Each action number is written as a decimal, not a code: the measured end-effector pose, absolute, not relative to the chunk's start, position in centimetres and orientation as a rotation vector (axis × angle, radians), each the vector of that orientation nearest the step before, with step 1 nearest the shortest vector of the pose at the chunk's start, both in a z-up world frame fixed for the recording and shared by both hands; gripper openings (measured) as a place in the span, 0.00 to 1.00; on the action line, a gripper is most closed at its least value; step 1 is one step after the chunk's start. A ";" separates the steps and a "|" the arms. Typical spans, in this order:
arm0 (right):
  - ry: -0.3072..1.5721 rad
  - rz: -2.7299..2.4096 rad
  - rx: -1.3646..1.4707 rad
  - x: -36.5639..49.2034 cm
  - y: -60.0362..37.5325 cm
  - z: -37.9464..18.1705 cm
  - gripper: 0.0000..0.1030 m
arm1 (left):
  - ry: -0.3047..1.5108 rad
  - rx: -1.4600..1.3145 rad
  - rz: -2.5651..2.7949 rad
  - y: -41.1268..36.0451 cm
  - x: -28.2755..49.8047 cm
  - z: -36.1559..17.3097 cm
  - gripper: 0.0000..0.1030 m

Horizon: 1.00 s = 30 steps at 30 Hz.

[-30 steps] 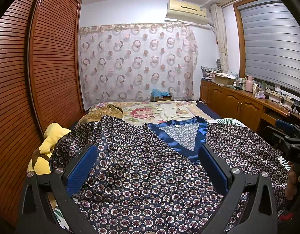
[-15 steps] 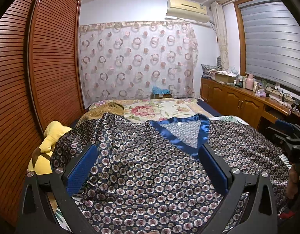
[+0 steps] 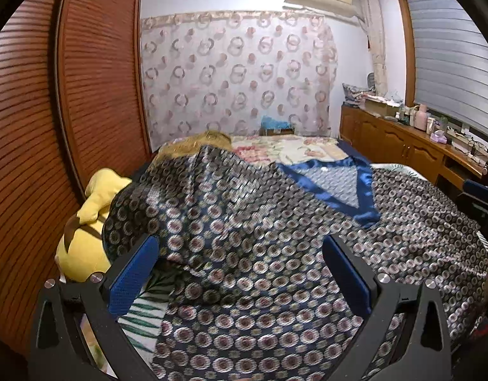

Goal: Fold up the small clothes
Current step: 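Grasp the robe's side panel with the left tool and fold it toward the center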

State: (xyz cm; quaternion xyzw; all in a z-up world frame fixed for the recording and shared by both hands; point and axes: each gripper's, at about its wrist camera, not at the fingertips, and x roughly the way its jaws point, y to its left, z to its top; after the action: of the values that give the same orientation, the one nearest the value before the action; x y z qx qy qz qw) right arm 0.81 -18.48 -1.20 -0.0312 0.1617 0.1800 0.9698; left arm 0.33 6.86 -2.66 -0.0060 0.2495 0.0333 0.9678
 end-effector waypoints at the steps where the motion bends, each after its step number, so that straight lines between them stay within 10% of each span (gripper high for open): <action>1: 0.332 0.374 -0.068 0.9 -18.3 -1.3 1.00 | 0.516 -0.016 0.069 7.3 0.4 -2.9 1.00; 25: 0.433 0.530 -0.256 4.3 -13.4 -1.5 1.00 | 0.712 -0.049 0.092 16.8 3.6 -7.6 0.89; 30: 0.432 0.536 -0.272 4.3 -12.9 -1.5 1.00 | 0.772 -0.047 0.094 17.7 4.7 -8.5 0.70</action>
State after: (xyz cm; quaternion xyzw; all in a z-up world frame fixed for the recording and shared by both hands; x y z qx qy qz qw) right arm 4.35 -12.85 -1.46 -0.1328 0.2110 0.2620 0.9323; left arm 4.72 17.66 -8.52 -0.0229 0.3763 0.0459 0.9251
